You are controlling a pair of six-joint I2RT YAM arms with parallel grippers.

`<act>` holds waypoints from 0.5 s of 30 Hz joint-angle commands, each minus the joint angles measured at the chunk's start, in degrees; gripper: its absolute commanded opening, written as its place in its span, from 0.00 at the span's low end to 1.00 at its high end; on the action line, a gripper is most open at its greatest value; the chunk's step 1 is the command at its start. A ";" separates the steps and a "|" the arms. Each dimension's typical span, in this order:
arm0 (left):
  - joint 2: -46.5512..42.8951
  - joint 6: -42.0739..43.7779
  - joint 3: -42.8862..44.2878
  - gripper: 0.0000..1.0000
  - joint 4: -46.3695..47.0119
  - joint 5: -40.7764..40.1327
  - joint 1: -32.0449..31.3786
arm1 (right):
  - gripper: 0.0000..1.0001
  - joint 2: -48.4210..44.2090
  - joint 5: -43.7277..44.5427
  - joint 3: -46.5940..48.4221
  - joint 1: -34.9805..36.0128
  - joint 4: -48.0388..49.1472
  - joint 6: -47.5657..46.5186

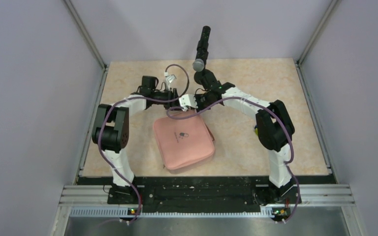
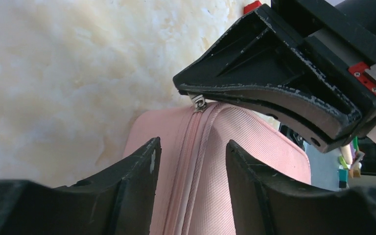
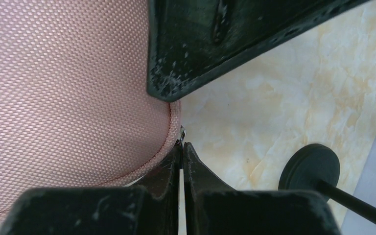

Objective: Organize the medicine kit

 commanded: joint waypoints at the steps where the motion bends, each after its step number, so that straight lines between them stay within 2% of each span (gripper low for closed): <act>1: 1.14 2.07 2.16 0.53 -1.13 1.12 -1.41 | 0.00 -3.78 -1.32 -0.50 0.64 3.80 0.34; 7: 3.08 5.52 2.81 0.36 -5.53 1.25 -1.51 | 0.00 -4.09 -0.22 -1.18 0.58 3.83 -0.06; 15: 3.60 11.90 4.07 0.06 -11.85 4.58 -1.45 | 0.00 -5.35 4.08 -1.37 -1.01 3.41 -0.09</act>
